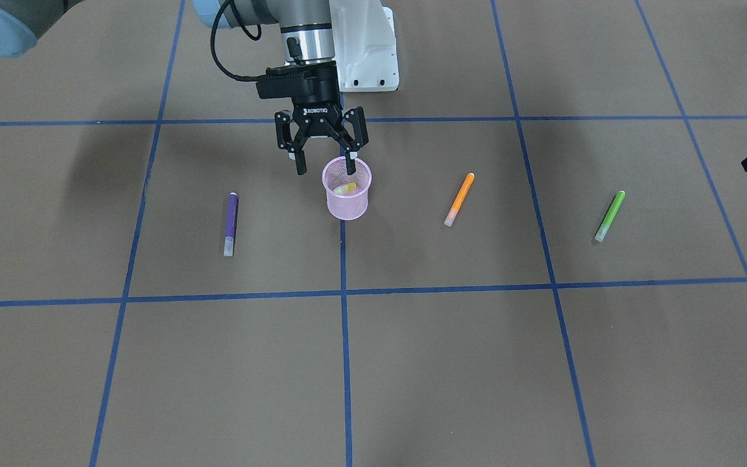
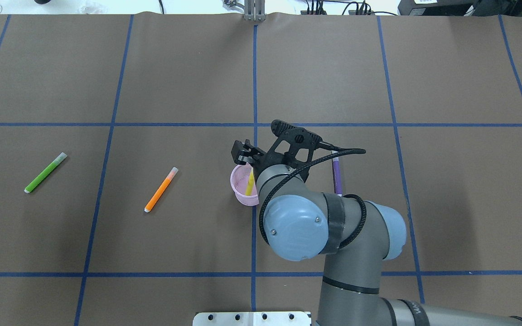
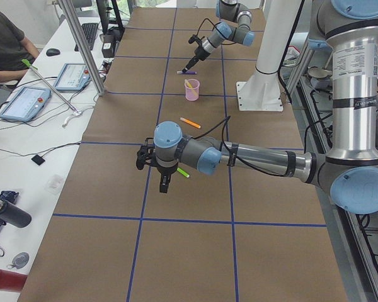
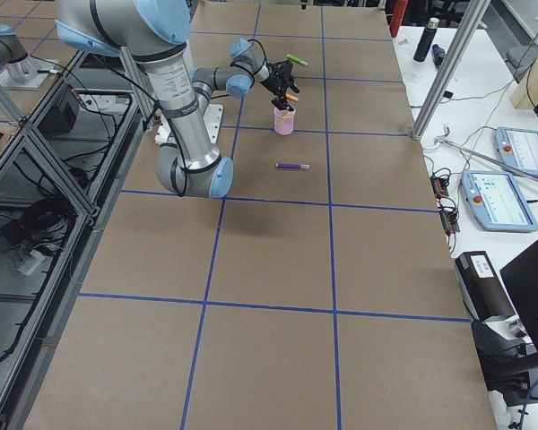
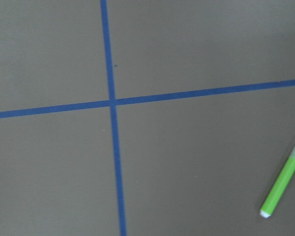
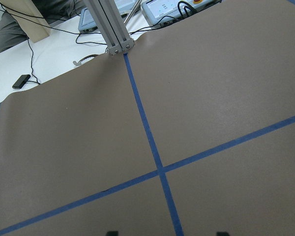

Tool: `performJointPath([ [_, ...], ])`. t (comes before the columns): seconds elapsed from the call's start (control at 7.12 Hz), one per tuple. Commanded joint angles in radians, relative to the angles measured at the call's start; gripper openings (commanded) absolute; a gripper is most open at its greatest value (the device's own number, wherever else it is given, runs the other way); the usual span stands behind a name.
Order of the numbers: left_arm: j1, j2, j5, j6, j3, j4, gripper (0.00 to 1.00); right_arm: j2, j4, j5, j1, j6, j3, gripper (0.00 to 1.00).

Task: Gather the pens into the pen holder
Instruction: 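Lower the yellow pen into the cup and open the right gripper, then reach the left gripper to the orange pen while the right moves toward the purple pen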

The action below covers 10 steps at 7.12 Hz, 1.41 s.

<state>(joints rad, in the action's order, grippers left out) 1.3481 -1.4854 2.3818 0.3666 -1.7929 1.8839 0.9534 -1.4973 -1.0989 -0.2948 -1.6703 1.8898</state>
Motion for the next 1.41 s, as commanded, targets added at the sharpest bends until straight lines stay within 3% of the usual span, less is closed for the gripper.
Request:
performJointPath([
  [0.0, -0.104, -0.048, 0.002, 0.177, -0.023, 0.092, 1.0, 0.095, -0.014, -0.23, -0.116, 0.085, 0.118, 1.0],
  [0.42, -0.246, -0.13, -0.071, 0.253, -0.052, 0.1, 0.98, 0.206, -0.011, -0.702, -0.358, 0.317, 0.137, 0.99],
  [0.56, -0.304, -0.186, -0.075, 0.255, -0.051, 0.084, 0.95, 0.253, -0.008, -0.808, -0.415, 0.377, 0.137, 0.99],
  [0.98, -0.525, -0.384, -0.243, 0.285, -0.051, -0.154, 0.94, 0.404, -0.001, -0.981, -0.538, 0.59, 0.138, 0.99],
  [1.26, -0.694, -0.545, -0.364, 0.241, -0.019, -0.399, 0.85, 0.424, -0.001, -1.002, -0.573, 0.628, 0.14, 1.0],
])
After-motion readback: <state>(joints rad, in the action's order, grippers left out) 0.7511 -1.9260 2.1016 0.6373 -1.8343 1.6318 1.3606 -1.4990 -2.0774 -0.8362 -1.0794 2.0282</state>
